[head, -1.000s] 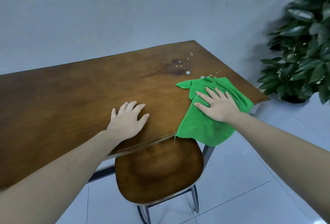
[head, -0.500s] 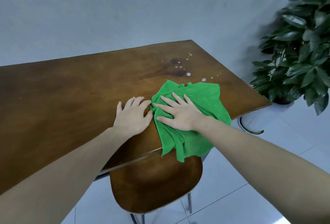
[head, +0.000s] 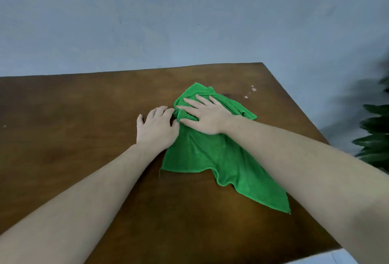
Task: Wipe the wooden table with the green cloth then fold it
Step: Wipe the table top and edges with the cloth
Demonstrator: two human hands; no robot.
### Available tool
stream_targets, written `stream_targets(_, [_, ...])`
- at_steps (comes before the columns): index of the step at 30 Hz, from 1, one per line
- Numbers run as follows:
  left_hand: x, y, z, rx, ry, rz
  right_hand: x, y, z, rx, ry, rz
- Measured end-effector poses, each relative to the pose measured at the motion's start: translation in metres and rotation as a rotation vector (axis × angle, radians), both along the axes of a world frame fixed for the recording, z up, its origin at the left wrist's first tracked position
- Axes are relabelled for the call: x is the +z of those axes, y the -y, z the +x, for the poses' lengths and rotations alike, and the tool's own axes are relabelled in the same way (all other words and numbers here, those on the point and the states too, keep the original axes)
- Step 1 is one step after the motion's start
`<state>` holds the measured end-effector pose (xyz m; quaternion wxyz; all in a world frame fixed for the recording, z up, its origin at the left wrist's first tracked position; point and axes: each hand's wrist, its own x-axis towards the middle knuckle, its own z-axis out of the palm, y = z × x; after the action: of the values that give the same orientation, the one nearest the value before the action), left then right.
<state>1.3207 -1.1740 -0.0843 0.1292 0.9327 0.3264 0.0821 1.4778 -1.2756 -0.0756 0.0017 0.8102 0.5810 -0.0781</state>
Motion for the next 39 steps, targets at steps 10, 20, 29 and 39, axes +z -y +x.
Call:
stream_targets(10, [-0.001,-0.027,0.078,0.241,0.061,-0.038,-0.001,-0.127,0.109,0.244,0.022,-0.004])
stream_targets(20, [-0.007,-0.027,0.078,0.225,0.017,0.033,-0.002,-0.148,0.18,0.272,-0.017,0.017])
stream_targets(29, [-0.003,-0.025,0.078,0.211,-0.043,0.033,-0.003,-0.052,0.244,-0.005,0.006,0.017])
stream_targets(39, [0.002,-0.022,0.077,0.2,-0.057,0.01,0.004,0.021,0.159,-0.195,-0.012,-0.079])
